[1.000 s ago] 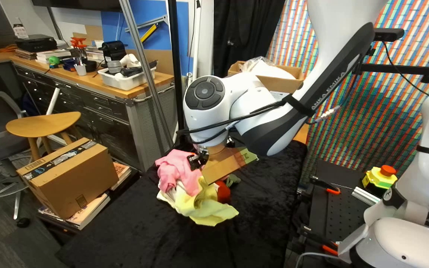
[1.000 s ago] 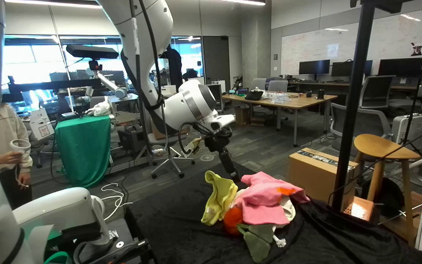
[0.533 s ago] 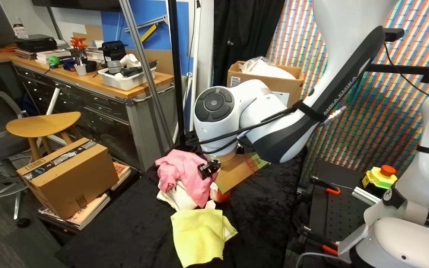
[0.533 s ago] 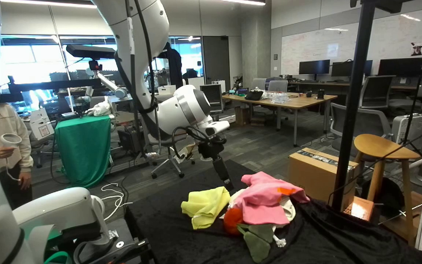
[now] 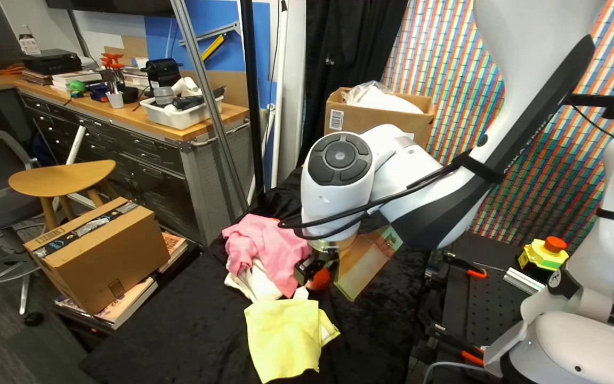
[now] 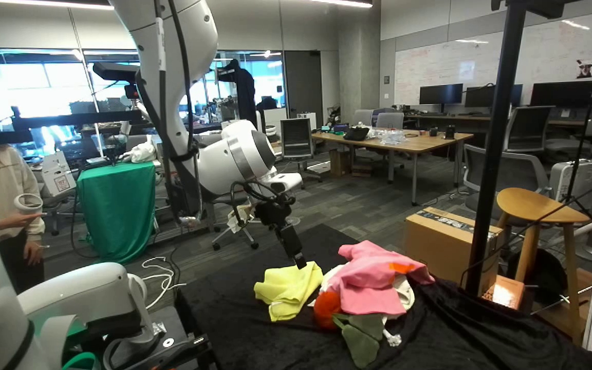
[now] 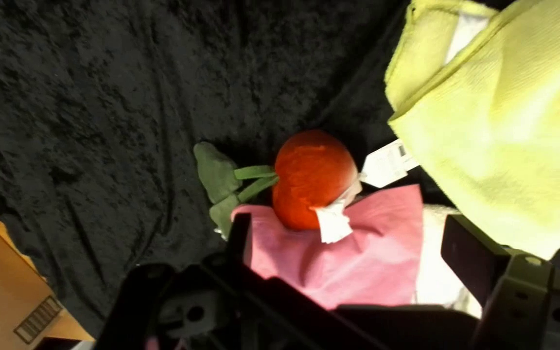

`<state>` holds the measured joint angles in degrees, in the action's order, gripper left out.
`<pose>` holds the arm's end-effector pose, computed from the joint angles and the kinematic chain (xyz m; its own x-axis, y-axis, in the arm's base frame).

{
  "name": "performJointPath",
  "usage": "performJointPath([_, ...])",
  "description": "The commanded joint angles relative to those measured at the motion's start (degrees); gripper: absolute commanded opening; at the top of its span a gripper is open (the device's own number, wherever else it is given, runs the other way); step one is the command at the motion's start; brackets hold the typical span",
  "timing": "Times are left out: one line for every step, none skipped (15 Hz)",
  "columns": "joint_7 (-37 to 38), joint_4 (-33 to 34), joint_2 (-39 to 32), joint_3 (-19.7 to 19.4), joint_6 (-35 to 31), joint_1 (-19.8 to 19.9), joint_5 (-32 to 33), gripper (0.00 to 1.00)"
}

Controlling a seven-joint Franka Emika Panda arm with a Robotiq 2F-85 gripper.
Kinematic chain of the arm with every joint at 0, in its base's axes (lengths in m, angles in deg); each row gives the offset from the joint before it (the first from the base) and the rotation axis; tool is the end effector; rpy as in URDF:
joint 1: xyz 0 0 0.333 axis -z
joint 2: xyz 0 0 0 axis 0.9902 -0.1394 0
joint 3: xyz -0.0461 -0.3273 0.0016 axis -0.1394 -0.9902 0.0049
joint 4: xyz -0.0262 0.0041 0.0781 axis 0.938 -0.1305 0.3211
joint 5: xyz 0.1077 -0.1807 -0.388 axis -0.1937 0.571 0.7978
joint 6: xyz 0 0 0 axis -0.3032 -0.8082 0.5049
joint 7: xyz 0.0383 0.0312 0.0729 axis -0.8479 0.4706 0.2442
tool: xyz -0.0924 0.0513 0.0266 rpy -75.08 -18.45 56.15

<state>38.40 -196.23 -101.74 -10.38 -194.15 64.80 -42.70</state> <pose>0.4543 0.2242 0.1830 0.9437 -0.1765 0.2799 -0.2602 -0.9184 0.2981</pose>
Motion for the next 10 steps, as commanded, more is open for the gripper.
performJointPath([-8.0,0.0,-1.5,1.4,-8.5,1.0,-0.9,1.0])
performJointPath([-10.6,0.7,-2.8,1.6,-10.8,1.1,-1.8,1.0])
performJointPath([-13.2,1.5,-4.6,1.7,-12.7,1.1,-2.8,1.0])
performJointPath([-15.1,1.7,-5.5,2.4,-13.9,1.6,-3.7,1.0])
performJointPath([-18.4,1.4,-6.4,3.0,-16.5,2.4,-5.1,1.0])
performJointPath([-22.2,1.0,-7.0,4.1,-18.3,3.3,-7.3,1.0])
performJointPath([-27.3,0.4,-8.1,6.6,-17.6,5.2,-10.9,1.0])
performJointPath([-31.1,-0.3,-8.2,9.2,-16.1,7.0,-13.2,1.0])
performJointPath([-35.4,-1.0,-8.0,10.9,-14.5,8.0,-15.4,1.0])
performJointPath([-39.6,-1.2,-8.3,12.6,-13.8,9.3,-17.3,1.0])
